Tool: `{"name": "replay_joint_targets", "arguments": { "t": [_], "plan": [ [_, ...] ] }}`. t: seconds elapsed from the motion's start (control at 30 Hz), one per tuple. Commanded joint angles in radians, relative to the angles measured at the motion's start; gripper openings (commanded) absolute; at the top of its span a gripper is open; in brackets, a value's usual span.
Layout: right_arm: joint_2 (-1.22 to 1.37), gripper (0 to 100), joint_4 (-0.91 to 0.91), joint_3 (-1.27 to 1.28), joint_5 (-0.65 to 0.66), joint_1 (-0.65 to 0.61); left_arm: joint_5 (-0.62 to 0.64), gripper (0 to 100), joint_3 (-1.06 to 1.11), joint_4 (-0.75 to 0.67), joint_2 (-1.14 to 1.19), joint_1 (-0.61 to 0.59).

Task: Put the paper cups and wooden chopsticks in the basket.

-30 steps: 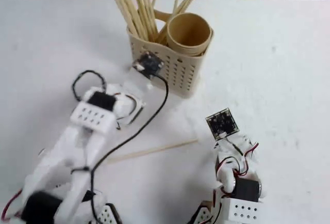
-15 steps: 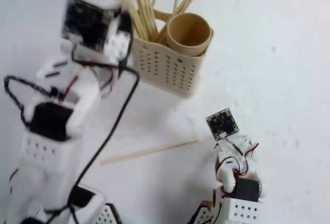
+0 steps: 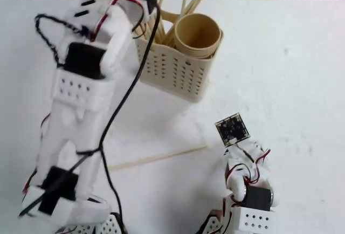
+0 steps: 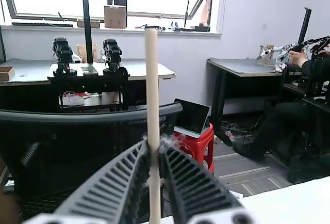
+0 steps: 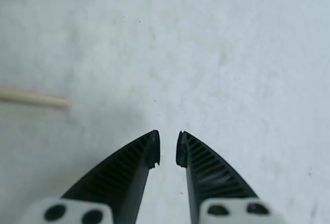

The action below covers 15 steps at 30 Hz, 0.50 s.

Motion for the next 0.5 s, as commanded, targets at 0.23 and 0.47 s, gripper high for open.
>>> {"name": "replay_joint_targets", "arguments": {
  "t": [0.23,0.47],
  "plan": [
    [-0.01,7.0,-0.008,0.009,0.006,0.001,0.006,3,-0.109,-0.029,0.085,-0.008],
    [-0.01,7.0,-0.008,0.009,0.006,0.001,-0.084,2,-0.104,-0.071,0.157,-0.013]
  ]
}}
